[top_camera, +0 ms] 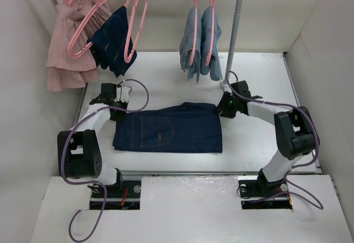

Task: Place the trousers on the hanger
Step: Fold the trousers at the center of the board, then pick up the hanger from the clothesline.

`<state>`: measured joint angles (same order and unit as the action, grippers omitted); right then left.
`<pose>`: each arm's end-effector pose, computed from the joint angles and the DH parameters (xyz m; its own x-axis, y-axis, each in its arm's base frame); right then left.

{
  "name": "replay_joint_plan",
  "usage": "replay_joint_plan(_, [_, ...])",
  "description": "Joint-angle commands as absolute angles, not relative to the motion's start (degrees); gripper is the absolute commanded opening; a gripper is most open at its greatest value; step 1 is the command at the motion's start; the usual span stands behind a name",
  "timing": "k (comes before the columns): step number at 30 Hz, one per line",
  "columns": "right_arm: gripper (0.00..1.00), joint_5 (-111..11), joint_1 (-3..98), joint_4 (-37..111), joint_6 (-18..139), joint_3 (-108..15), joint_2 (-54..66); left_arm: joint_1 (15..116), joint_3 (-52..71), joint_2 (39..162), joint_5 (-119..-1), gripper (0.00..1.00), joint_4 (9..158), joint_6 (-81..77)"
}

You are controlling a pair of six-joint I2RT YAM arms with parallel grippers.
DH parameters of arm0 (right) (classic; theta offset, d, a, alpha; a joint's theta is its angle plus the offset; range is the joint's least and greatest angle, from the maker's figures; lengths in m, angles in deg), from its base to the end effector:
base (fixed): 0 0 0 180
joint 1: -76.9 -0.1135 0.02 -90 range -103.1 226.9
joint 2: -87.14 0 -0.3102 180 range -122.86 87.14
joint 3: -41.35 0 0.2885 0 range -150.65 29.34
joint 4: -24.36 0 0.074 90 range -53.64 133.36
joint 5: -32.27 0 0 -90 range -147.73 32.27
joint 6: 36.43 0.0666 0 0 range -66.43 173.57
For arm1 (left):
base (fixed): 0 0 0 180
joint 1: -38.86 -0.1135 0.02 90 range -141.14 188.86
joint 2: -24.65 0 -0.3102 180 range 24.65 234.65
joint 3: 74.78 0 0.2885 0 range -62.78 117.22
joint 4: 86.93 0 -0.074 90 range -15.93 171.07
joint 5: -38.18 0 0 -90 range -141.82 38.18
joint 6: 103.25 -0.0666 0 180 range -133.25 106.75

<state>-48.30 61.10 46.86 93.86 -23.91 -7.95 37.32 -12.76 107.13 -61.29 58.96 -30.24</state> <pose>0.3657 0.1148 0.1684 -0.8170 0.4318 -0.3823 0.2141 0.8426 0.4941 0.3309 -0.0021 0.2064 -0.7589 0.2679 -0.5936 0.3038 0.9518 0.0412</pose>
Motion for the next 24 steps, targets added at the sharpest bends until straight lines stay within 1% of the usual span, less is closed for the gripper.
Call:
replay_joint_plan(1, [0.52,-49.9,62.4,46.8,90.7,-27.7,-9.2,37.5,-11.2,106.3,-56.3,0.09,61.6,-29.7])
replay_joint_plan(2, [0.68,-49.9,62.4,47.4,90.1,-27.7,-9.2,37.5,-10.5,106.3,-55.7,0.3,60.6,-29.7])
replay_joint_plan(3, [0.73,-49.9,62.4,47.4,90.1,-28.5,-8.3,37.5,-9.1,106.3,-55.1,0.39,59.3,-29.7])
replay_joint_plan(5, [0.86,-49.9,61.9,48.9,89.4,-28.5,-5.6,37.5,-8.4,105.0,-54.4,0.48,58.2,-30.6])
replay_joint_plan(6, [1.0,-51.7,61.3,49.5,89.4,-28.5,-4.3,37.5,-8.4,103.9,-54.4,0.51,58.2,-33.0])
replay_joint_plan(7, [1.0,-52.5,60.5,50.1,89.4,-28.5,-2.9,37.5,-9.1,102.7,-55.2,0.53,57.6,-34.8])
replay_joint_plan(9, [1.0,-53.9,59.6,50.7,88.9,-26.8,1.5,38.1,-10.1,98.1,-57.2,0.53,55.2,-40.6])
replay_joint_plan(10, [1.0,-54.5,58.8,50.7,88.9,-26.2,3.0,38.6,-10.8,96.1,-60.4,0.53,51.5,-44.4])
replay_joint_plan(11, [1.0,-55.3,58.8,50.7,88.9,-25.0,4.3,38.6,-12.5,93.8,-62.7,0.53,48.8,-53.8])
replay_joint_plan(13, [1.0,-56.7,58.0,51.3,88.3,-24.4,7.4,39.2,-14.2,85.1,-68.3,0.52,43.5,-62.8])
replay_joint_plan(14, [1.0,-57.4,57.3,52.1,87.7,-23.9,8.1,39.2,-14.7,81.9,-69.7,0.46,38.5,-66.5])
replay_joint_plan(15, [1.0,-58.2,56.5,53.3,87.0,-23.9,8.7,39.2,-14.1,75.8,-71.2,0.44,35.7,-72.3])
replay_joint_plan(16, [1.0,-58.9,56.5,53.9,87.0,-23.9,9.6,39.2,-12.9,73.0,-72.6,0.44,32.8,-74.7])
replay_joint_plan(17, [1.0,-60.3,55.8,54.5,86.4,-23.9,9.6,39.7,-9.1,70.6,-76.0,0.44,27.0,-77.2])
replay_joint_plan(18, [1.0,-61.0,55.2,54.6,86.4,-23.9,10.4,39.7,-6.4,68.5,-78.0,0.46,24.3,-79.1])
replay_joint_plan(19, [1.0,-61.0,55.2,55.2,85.6,-23.9,10.9,39.7,-3.1,65.4,-80.2,0.57,22.0,-80.2])
replay_joint_plan(20, [1.0,-61.0,55.2,55.3,85.6,-23.9,10.9,39.7,0.5,64.6,-85.1,0.61,20.1,-80.2])
replay_joint_plan(21, [1.0,-61.0,55.2,55.3,85.6,-23.3,10.9,39.7,7.9,64.6,-87.8,0.65,17.8,-79.4])
replay_joint_plan(22, [1.0,-61.0,55.2,55.3,85.0,-23.3,11.6,39.7,11.5,64.6,-90.4,0.67,18.4,-77.3])
replay_joint_plan(23, [1.0,-61.0,55.2,55.3,85.0,-23.3,11.6,39.7,14.6,64.6,-92.6,0.69,20.6,-67.4])
replay_joint_plan(24, [1.0,-61.0,54.7,55.3,85.0,-22.7,11.6,39.7,17.1,65.3,-95.6,0.71,28.5,-60.9])
